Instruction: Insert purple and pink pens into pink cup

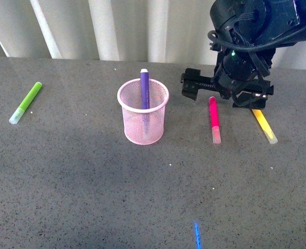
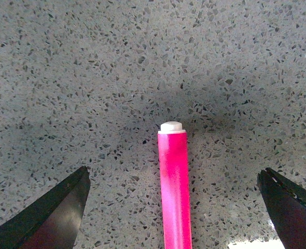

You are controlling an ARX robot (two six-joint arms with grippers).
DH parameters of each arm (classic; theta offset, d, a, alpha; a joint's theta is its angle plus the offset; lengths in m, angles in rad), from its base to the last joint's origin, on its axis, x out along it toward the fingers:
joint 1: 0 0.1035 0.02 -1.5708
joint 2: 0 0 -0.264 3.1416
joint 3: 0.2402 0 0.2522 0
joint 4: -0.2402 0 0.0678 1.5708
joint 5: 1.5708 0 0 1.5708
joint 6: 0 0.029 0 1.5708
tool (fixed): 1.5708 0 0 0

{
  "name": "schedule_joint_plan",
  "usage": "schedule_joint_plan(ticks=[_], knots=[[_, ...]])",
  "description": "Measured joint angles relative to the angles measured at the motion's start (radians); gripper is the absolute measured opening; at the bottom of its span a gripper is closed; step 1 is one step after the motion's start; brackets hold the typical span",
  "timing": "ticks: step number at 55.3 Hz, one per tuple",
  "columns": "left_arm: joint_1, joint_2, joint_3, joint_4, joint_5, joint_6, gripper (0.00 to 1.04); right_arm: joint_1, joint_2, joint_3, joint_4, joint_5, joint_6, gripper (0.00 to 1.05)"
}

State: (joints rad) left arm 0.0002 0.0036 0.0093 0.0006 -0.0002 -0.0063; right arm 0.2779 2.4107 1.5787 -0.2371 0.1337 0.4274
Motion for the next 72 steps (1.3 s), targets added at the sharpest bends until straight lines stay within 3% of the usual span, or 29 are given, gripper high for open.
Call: schedule_joint_plan(ticks=[14, 35, 44, 72], knots=[[0.0, 0.0, 0.0, 0.0, 0.0, 0.0, 0.98, -0.003, 0.028, 0.006, 0.016, 0.002, 0.005, 0.97], [0.0, 0.0, 0.0, 0.0, 0.0, 0.0, 0.98, -0.03, 0.064, 0.052, 0.026, 0.009, 0.004, 0.46], [0.0, 0.0, 0.0, 0.0, 0.0, 0.0, 0.98, -0.054, 0.068, 0.06, 0.04, 0.004, 0.003, 0.15], [0.0, 0.0, 0.0, 0.0, 0.0, 0.0, 0.98, -0.08, 0.061, 0.058, 0.119, -0.037, 0.012, 0.11]])
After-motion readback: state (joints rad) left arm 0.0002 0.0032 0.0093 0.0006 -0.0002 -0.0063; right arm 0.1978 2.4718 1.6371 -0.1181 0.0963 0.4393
